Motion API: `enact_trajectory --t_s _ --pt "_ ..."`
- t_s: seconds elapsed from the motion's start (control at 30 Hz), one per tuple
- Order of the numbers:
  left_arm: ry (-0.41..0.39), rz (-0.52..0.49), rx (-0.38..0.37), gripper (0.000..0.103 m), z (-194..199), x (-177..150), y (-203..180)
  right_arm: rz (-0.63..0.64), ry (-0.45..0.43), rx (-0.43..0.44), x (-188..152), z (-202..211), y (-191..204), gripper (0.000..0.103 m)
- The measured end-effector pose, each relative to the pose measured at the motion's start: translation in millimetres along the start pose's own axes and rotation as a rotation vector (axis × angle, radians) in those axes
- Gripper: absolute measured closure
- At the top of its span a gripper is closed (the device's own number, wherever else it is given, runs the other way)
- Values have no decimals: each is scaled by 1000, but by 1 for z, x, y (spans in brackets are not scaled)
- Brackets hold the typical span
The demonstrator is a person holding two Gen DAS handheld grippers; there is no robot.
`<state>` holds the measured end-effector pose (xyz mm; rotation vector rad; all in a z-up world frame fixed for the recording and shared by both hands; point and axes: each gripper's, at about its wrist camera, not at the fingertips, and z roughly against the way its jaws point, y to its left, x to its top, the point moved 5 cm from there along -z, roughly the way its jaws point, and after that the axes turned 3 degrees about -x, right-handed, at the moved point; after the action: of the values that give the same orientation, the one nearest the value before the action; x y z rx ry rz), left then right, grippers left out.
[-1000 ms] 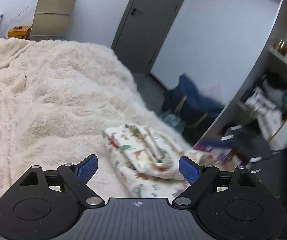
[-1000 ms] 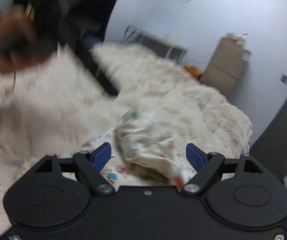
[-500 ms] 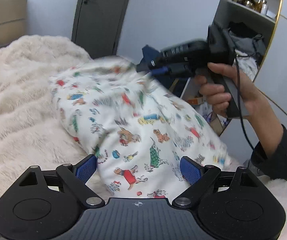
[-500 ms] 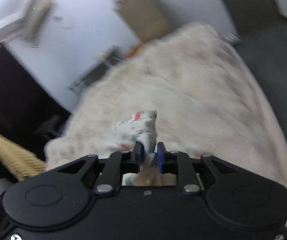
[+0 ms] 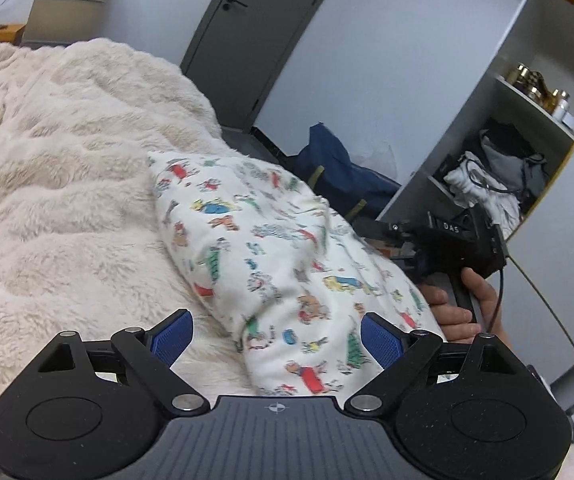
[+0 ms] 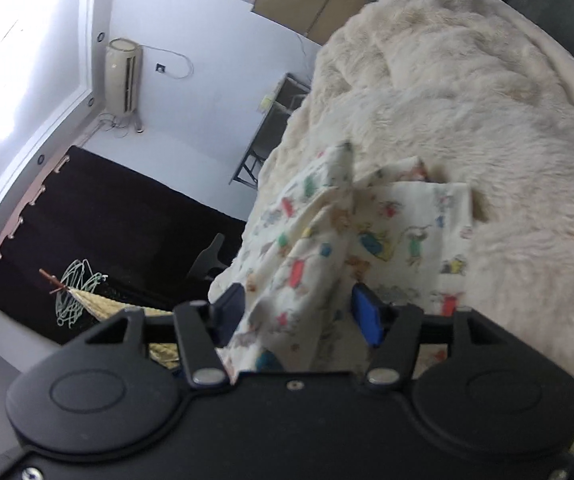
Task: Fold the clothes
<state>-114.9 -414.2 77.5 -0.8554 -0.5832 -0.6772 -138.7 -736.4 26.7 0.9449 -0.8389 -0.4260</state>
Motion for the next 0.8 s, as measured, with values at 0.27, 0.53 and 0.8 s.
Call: enact_trajectory --t_s 0.27,0.53,0.8 --pt "-9 24 -5 15 -1 1 6 159 -109 28 15 29 64 100" --pt "-1 28 -26 13 -3 3 2 57 -182 -144 20 61 2 95" --pt "-2 149 -96 8 -9 38 26 256 -102 -439 2 50 2 52"
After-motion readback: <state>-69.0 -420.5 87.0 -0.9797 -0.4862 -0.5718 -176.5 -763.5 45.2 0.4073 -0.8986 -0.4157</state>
